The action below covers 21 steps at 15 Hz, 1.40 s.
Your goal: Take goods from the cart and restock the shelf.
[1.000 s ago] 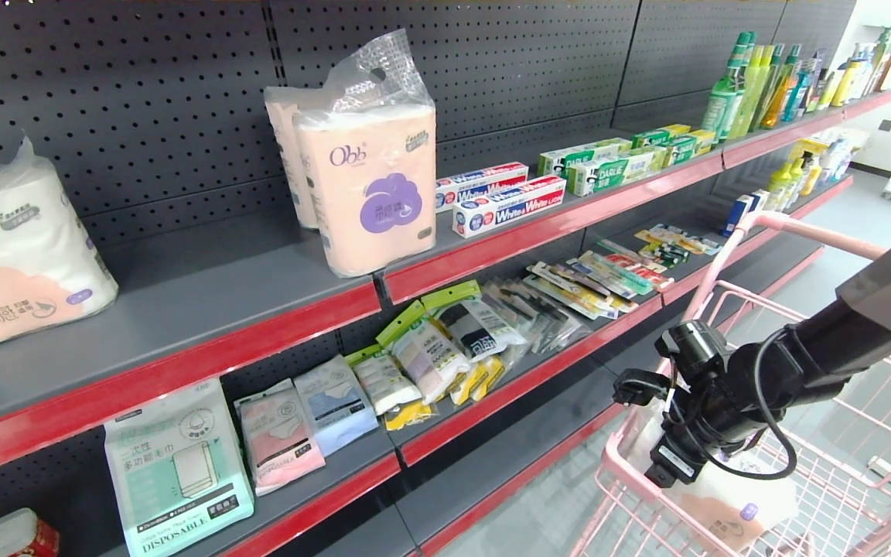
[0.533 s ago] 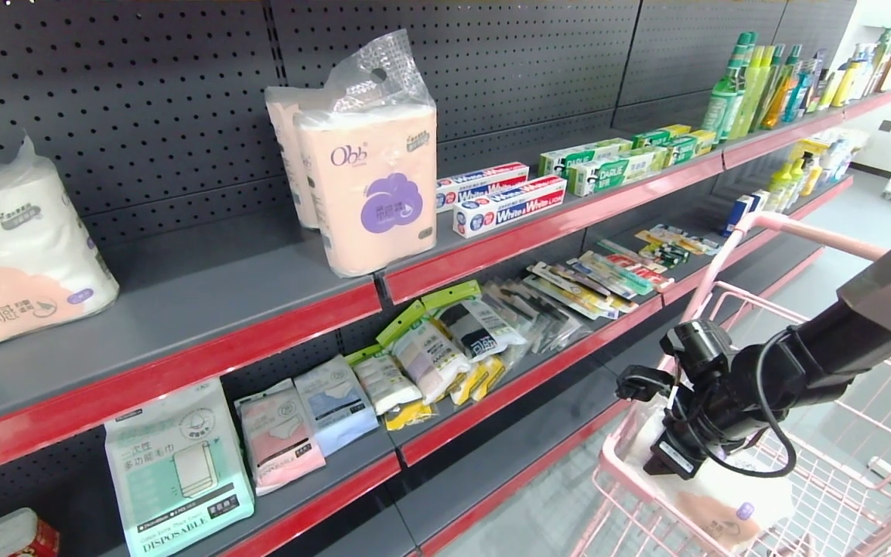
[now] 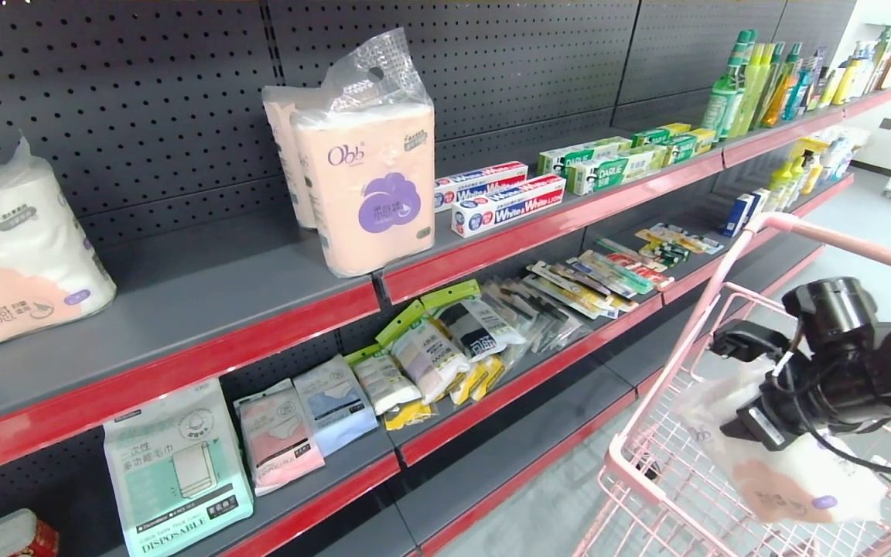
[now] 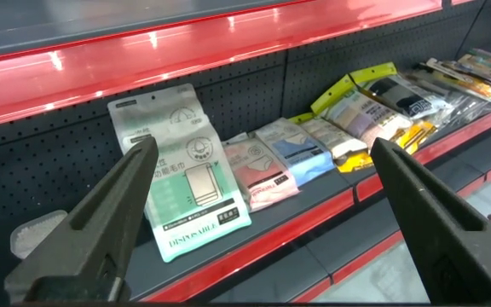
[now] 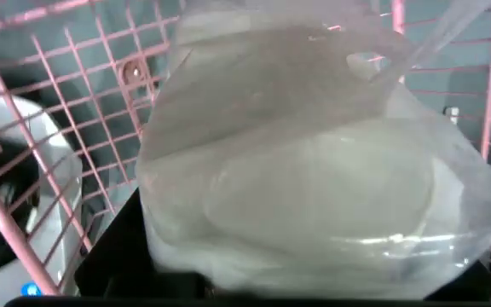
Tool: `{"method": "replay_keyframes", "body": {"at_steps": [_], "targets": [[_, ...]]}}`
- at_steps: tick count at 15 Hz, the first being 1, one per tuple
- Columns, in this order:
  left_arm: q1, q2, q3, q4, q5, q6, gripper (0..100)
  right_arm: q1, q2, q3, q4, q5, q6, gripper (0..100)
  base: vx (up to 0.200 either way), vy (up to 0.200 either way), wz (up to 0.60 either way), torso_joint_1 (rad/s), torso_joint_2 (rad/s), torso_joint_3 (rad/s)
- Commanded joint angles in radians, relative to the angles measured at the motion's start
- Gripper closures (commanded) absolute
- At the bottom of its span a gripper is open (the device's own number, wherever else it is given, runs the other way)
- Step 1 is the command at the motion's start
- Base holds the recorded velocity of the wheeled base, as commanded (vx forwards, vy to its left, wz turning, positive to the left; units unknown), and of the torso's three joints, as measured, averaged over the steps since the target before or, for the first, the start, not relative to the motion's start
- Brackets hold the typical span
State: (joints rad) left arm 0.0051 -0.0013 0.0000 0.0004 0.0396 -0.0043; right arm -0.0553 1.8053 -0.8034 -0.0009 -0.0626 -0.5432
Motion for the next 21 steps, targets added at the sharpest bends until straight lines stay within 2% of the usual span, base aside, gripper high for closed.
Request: {"method": "replay_keyframes", "body": {"at_steps": [1,5,9,13,21], "targets": [[-0.001,0.001,0.0,0.001,0.0,0.0,0,-0.029,-0.185,0.016,-0.045,-0.005,0.081,100,0.0,0.0,0.0,0.0,0.0,0.0],[0.001,0.001,0.0,0.0,0.0,0.0,0,-0.031,-0.423,0.102,-0.113,-0.005,0.114,100,0.0,0.0,0.0,0.0,0.0,0.0],[-0.001,0.001,0.0,0.001,0.0,0.0,0,-0.046,-0.618,0.159,-0.114,-0.005,0.195,100,0.0,0.0,0.0,0.0,0.0,0.0],[0.001,0.001,0.0,0.0,0.002,0.0,0,-0.109,-0.883,0.245,-0.113,0.059,0.201,100,0.0,0.0,0.0,0.0,0.0,0.0],[-0.001,0.001,0.0,0.0,0.0,0.0,0,-0.207,-1.16,0.296,-0.102,0.053,0.236,100,0.0,0.0,0.0,0.0,0.0,0.0]]}}
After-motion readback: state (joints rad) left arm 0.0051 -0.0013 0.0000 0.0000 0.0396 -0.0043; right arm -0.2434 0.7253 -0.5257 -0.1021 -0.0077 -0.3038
